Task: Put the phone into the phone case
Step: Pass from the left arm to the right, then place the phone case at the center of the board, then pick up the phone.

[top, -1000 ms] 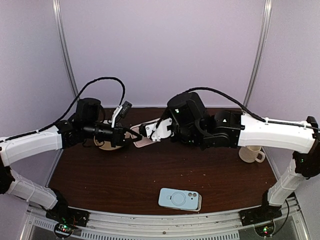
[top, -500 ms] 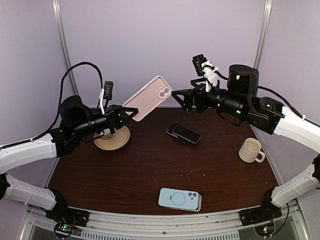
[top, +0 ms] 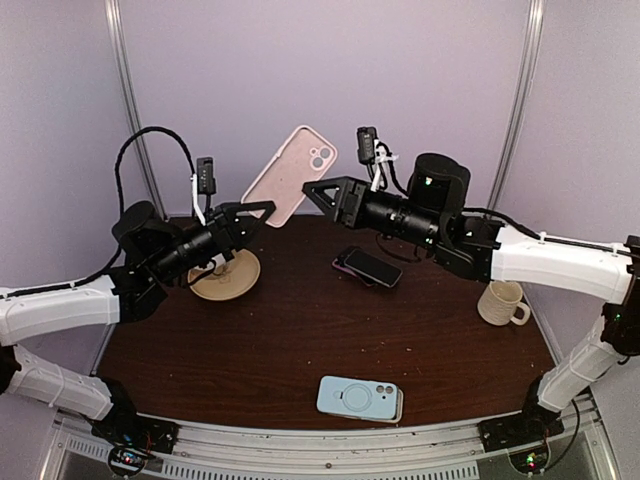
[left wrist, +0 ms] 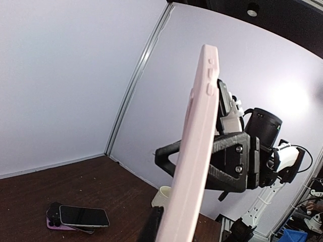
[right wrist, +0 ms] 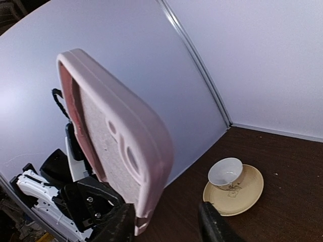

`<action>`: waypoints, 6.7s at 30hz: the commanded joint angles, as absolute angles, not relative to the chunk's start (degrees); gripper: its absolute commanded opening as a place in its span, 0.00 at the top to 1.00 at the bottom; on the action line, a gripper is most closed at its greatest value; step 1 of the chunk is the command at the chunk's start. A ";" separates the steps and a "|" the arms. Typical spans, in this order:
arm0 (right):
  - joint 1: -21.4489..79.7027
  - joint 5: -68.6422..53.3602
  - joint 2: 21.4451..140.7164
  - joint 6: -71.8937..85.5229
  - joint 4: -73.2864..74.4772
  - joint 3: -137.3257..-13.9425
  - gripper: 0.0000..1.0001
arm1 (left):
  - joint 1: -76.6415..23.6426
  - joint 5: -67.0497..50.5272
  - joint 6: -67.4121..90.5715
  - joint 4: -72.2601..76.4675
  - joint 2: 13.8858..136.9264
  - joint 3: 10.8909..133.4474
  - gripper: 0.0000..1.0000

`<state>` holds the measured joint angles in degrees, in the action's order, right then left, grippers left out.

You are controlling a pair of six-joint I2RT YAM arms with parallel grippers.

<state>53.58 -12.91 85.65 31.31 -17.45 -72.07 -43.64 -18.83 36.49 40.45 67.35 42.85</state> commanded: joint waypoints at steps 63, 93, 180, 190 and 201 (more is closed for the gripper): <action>37.48 -32.53 118.02 28.84 34.22 -81.38 0.75 | -44.30 -0.92 15.14 -8.19 59.36 41.46 0.03; 36.52 3.39 116.88 -5.29 70.97 -118.59 0.01 | -44.10 7.93 3.50 -15.08 70.99 54.45 0.02; 28.03 -8.12 135.50 -18.77 67.83 -122.32 0.02 | -36.52 -5.60 2.02 -10.11 87.71 60.11 0.02; 27.61 -8.78 135.86 -19.91 68.47 -122.52 0.13 | -36.48 -5.85 1.93 -10.37 87.28 60.30 0.02; 27.44 -8.02 137.56 -20.37 68.25 -123.38 0.11 | -36.54 -6.02 1.69 -10.63 86.82 60.29 0.02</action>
<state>27.88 -8.36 137.36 -19.68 67.66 -122.63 -36.69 -5.19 2.00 -11.62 88.44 58.65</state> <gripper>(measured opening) 0.889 0.976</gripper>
